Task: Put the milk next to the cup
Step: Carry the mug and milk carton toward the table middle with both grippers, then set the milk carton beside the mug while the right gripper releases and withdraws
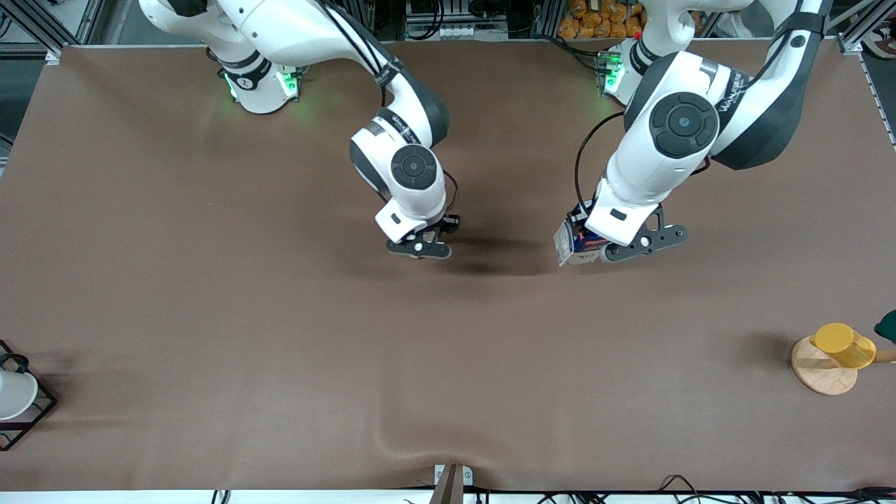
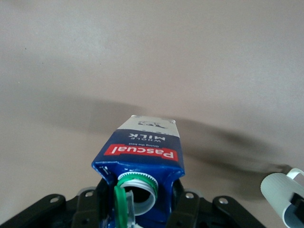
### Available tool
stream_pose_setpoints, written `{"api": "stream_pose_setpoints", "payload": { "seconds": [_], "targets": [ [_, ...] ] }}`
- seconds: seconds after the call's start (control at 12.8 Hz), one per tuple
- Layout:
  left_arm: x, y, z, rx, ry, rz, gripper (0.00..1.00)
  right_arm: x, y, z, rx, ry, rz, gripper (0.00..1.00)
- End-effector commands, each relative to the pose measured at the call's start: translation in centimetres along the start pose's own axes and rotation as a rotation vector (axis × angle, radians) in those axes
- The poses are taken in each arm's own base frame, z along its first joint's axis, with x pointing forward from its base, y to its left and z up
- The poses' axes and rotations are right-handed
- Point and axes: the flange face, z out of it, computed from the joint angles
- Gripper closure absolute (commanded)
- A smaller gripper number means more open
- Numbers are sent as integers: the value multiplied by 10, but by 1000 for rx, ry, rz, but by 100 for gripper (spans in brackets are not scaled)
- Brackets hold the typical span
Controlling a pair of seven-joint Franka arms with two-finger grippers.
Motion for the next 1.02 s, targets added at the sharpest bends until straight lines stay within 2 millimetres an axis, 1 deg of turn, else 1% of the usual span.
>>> {"api": "stream_pose_setpoints", "payload": {
  "seconds": [0.0, 0.08, 0.16, 0.23, 0.31, 0.47, 0.63, 0.7, 0.78, 0.86, 0.94],
  "targets": [
    [-23, 24, -5, 25, 18, -22, 49, 0, 40, -76, 7, -23, -42, 6],
    [-33, 34, -5, 25, 18, -8, 49, 2, 54, -100, 16, -18, -33, 1],
    [-44, 44, -5, 25, 18, 9, 49, 3, 69, -125, 32, -5, -23, 0],
    [-60, 58, -4, 28, 20, 10, 49, 10, 87, -144, 42, 6, -24, 0],
    [-79, 74, -1, 31, 20, 15, 49, 24, 113, -159, 54, 17, -20, 0],
    [-129, 111, 8, 41, 17, 45, 50, 49, 155, -177, 74, 42, -53, 0],
    [-180, 150, 24, 56, 10, 103, 50, 72, 199, -193, 94, 68, -73, 0],
    [-200, 170, 28, 51, 5, 134, 50, 80, 220, -202, 101, 80, -52, 0],
    [-213, 190, 32, 39, -4, 145, 50, 83, 238, -213, 98, 98, -52, 0],
    [-235, 207, 35, 32, -7, 152, 50, 82, 244, -219, 89, 103, -76, 0],
    [-253, 216, 43, 44, 0, 171, 50, 81, 252, -225, 87, 104, -64, 0]
  ]
}}
